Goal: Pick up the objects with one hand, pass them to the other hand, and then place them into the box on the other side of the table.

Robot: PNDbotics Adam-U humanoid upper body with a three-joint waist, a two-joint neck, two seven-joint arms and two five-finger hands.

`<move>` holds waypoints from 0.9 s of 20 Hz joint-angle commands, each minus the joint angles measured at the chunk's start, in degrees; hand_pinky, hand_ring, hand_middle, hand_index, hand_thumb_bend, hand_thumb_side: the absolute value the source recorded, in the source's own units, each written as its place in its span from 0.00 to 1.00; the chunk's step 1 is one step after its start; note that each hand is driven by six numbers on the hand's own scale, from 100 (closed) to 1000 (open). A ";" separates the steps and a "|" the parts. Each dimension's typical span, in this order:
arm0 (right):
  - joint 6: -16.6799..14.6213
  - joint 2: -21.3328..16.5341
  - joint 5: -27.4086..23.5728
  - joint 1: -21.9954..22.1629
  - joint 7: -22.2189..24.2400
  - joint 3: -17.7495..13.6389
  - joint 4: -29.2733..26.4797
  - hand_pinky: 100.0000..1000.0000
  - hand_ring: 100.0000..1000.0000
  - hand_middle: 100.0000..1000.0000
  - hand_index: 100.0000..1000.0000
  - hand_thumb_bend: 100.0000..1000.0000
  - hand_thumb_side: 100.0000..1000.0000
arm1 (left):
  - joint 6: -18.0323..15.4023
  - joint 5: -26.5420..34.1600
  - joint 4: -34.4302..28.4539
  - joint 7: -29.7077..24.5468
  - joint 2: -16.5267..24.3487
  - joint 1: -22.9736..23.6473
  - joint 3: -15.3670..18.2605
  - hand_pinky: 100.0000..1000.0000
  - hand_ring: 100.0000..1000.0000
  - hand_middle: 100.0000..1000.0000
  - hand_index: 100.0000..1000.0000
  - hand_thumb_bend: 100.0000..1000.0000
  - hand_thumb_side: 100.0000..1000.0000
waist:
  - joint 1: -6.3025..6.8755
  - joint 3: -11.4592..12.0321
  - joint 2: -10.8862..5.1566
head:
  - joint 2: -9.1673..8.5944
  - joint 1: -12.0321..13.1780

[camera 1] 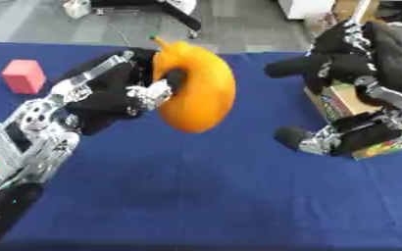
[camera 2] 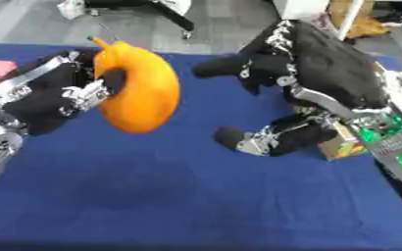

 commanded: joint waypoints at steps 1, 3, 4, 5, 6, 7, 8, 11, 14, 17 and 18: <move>1.70 0.02 0.25 -1.23 2.00 -0.26 -1.18 0.00 0.09 0.15 0.84 0.24 0.26 | 0.25 1.57 -0.99 1.61 1.55 -1.47 -0.33 0.59 0.43 0.38 0.48 0.00 0.18 | -0.46 -0.08 -1.35 | 0.31 0.06; 2.52 0.31 0.25 -1.41 2.38 -0.37 -1.18 0.00 0.08 0.13 0.83 0.24 0.26 | 0.05 2.37 -0.99 2.90 1.65 -1.63 -0.15 0.59 0.41 0.38 0.48 0.00 0.19 | -0.44 -0.08 -1.36 | 0.31 -0.05; 2.80 0.41 0.32 -1.53 2.47 -0.41 -1.18 0.00 0.08 0.13 0.83 0.24 0.26 | -0.01 2.73 -0.99 3.75 1.69 -1.68 -0.05 0.59 0.41 0.38 0.48 0.00 0.19 | -0.43 -0.05 -1.36 | 0.31 -0.08; 2.97 0.48 0.39 -1.62 2.54 -0.40 -1.18 0.00 0.08 0.13 0.83 0.24 0.26 | -0.02 3.01 -0.99 4.58 1.72 -1.74 -0.08 0.59 0.41 0.39 0.49 0.00 0.19 | -0.42 -0.04 -1.36 | 0.31 -0.10; 3.06 0.52 0.45 -1.69 2.59 -0.37 -1.18 0.00 0.08 0.12 0.83 0.24 0.26 | 0.07 3.14 -0.99 5.36 1.76 -1.80 -0.15 0.60 0.41 0.40 0.49 0.00 0.20 | -0.41 -0.03 -1.37 | 0.31 -0.11; 3.11 0.54 0.50 -1.75 2.62 -0.34 -1.18 0.00 0.07 0.12 0.83 0.24 0.26 | 0.20 3.23 -0.99 6.06 1.77 -1.86 -0.25 0.60 0.42 0.40 0.49 0.00 0.20 | -0.41 -0.02 -1.37 | 0.31 -0.12; 3.13 0.55 0.56 -1.81 2.62 -0.34 -1.18 0.00 0.07 0.12 0.83 0.25 0.26 | 0.32 3.26 -0.99 6.67 1.77 -1.93 -0.33 0.60 0.43 0.41 0.50 0.00 0.21 | -0.41 -0.01 -1.37 | 0.31 -0.12; 3.13 0.57 0.73 -1.95 2.54 -0.38 -1.18 0.00 0.07 0.11 0.82 0.25 0.26 | 0.80 3.16 -0.99 8.31 1.69 -2.14 -0.43 0.60 0.42 0.41 0.50 0.00 0.21 | -0.43 0.00 -1.37 | 0.31 -0.09; 3.10 0.57 0.74 -2.14 2.38 -0.36 -1.18 0.00 0.07 0.11 0.82 0.25 0.26 | 1.24 2.58 -0.99 9.64 1.65 -2.32 -0.43 0.61 0.49 0.42 0.50 0.00 0.22 | -0.44 0.03 -1.37 | 0.31 -0.05; 3.06 0.67 0.91 -2.45 2.38 -0.41 -1.18 0.00 0.06 0.10 0.82 0.25 0.26 | 1.68 2.38 -0.99 9.92 1.54 -2.56 -0.76 0.62 0.51 0.42 0.50 0.00 0.22 | -0.42 0.00 -1.36 | 0.31 -0.04; 3.03 0.68 0.99 -2.56 2.35 -0.45 -1.18 0.00 0.06 0.10 0.82 0.25 0.26 | 1.74 2.42 -0.99 9.69 1.54 -2.68 -0.86 0.62 0.52 0.43 0.50 0.00 0.22 | -0.41 -0.02 -1.37 | 0.31 -0.03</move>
